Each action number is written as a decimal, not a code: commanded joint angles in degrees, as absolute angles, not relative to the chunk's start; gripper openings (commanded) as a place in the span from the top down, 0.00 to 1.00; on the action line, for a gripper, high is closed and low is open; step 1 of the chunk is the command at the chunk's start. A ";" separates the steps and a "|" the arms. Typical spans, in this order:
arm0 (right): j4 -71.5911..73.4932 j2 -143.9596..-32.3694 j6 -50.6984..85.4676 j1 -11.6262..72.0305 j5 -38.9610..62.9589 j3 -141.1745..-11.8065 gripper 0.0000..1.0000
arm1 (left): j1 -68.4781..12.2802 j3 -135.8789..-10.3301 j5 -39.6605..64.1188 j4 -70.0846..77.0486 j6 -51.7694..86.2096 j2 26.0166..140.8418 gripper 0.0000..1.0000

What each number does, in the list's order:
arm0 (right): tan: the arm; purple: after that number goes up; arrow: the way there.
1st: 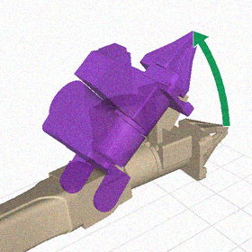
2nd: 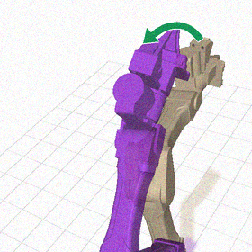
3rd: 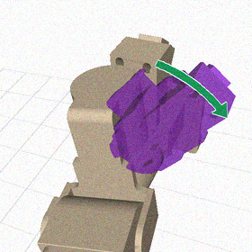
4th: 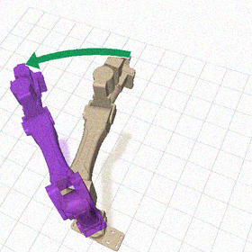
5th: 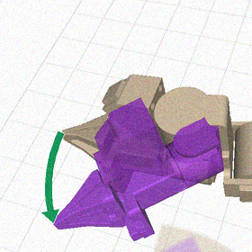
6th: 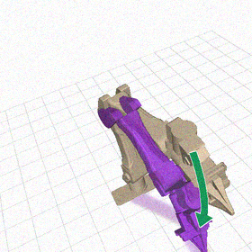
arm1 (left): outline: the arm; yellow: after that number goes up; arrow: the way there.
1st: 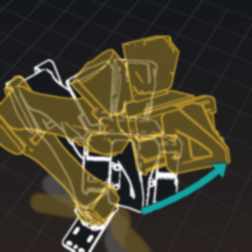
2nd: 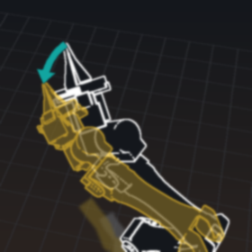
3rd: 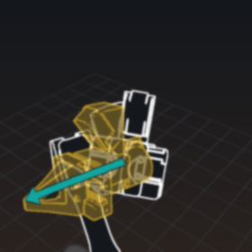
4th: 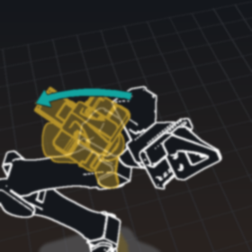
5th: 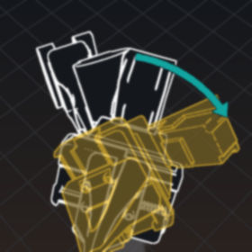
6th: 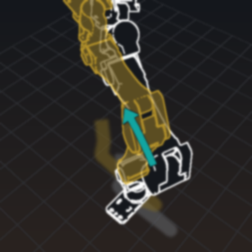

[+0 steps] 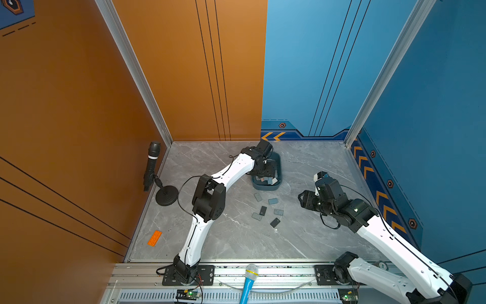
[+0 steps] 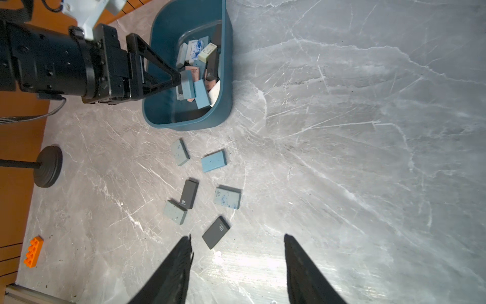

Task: Put the eraser in the storage box
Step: Place the eraser in the storage box, then pick up the eraser from the center of the board.

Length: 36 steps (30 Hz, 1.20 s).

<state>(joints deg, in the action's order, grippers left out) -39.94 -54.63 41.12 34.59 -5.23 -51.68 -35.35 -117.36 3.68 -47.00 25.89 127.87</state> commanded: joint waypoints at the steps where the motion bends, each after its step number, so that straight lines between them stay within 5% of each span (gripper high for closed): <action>1: -40.41 -54.85 47.39 39.41 -12.79 -50.30 0.43 | -36.68 -116.38 2.83 -47.97 24.02 124.01 0.38; 15: -37.81 -69.72 53.61 55.94 -21.30 -54.93 0.38 | -38.86 -107.49 -1.80 -47.91 18.28 114.40 0.38; 36: -38.40 -82.37 57.61 58.84 -20.27 -57.04 0.32 | -35.36 -73.64 -3.20 -38.05 21.75 89.00 0.38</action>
